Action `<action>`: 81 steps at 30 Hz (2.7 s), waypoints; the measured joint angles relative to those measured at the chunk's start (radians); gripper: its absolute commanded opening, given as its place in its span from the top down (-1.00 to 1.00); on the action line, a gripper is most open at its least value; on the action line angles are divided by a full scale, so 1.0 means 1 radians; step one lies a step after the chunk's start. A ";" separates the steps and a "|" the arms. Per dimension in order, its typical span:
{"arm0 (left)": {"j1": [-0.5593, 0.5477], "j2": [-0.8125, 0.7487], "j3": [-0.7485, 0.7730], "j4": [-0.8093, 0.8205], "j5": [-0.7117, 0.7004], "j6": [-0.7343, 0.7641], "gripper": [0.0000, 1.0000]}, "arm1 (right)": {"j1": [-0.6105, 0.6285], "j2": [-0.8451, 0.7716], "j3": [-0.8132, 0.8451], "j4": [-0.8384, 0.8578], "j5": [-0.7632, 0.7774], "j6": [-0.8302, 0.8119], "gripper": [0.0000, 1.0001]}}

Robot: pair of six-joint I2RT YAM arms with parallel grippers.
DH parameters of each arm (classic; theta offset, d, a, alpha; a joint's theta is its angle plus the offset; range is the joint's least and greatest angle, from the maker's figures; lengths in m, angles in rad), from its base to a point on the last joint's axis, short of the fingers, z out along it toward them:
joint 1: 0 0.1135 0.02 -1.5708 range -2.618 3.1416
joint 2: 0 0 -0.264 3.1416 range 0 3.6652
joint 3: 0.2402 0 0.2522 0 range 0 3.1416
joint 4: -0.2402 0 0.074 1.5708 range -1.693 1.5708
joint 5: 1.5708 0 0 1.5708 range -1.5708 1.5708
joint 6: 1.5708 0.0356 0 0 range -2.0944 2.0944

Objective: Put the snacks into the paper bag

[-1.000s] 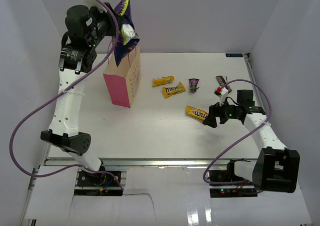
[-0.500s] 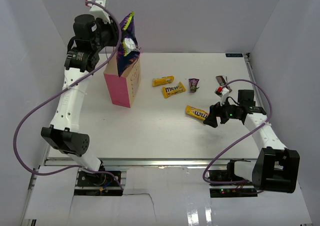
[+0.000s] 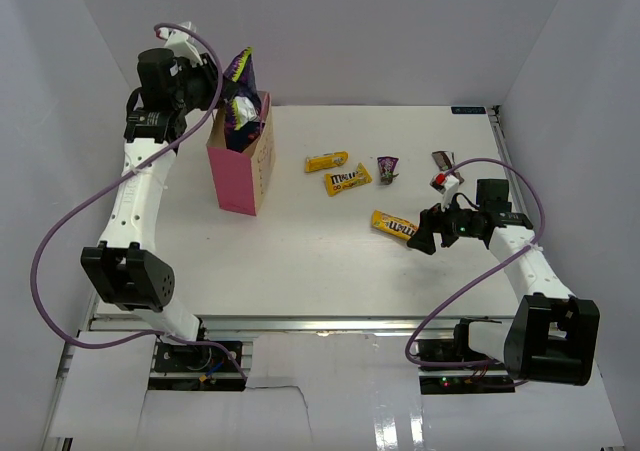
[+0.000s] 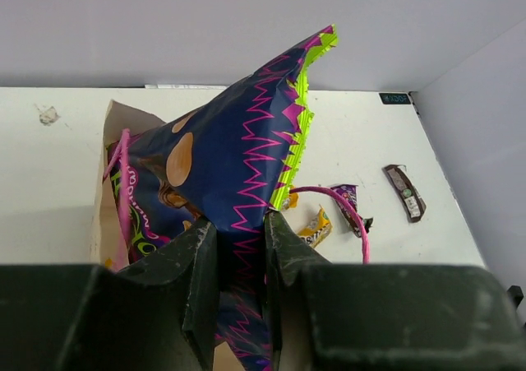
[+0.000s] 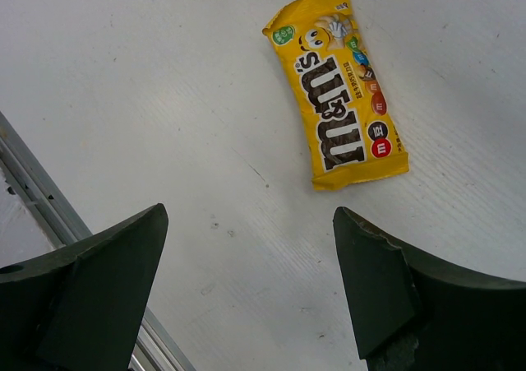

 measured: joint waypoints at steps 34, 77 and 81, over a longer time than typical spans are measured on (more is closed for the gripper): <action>-0.549 -0.303 -0.555 0.140 0.006 -0.355 -0.94 | 0.262 0.446 0.223 -0.016 0.298 -0.440 -0.56; -0.715 0.188 -0.659 0.480 -0.038 -0.949 0.55 | 0.258 0.178 0.112 0.079 -0.055 -0.063 0.35; -0.715 0.183 -0.610 0.392 -0.051 -0.879 0.69 | 0.259 0.166 0.137 0.061 -0.057 -0.062 -0.15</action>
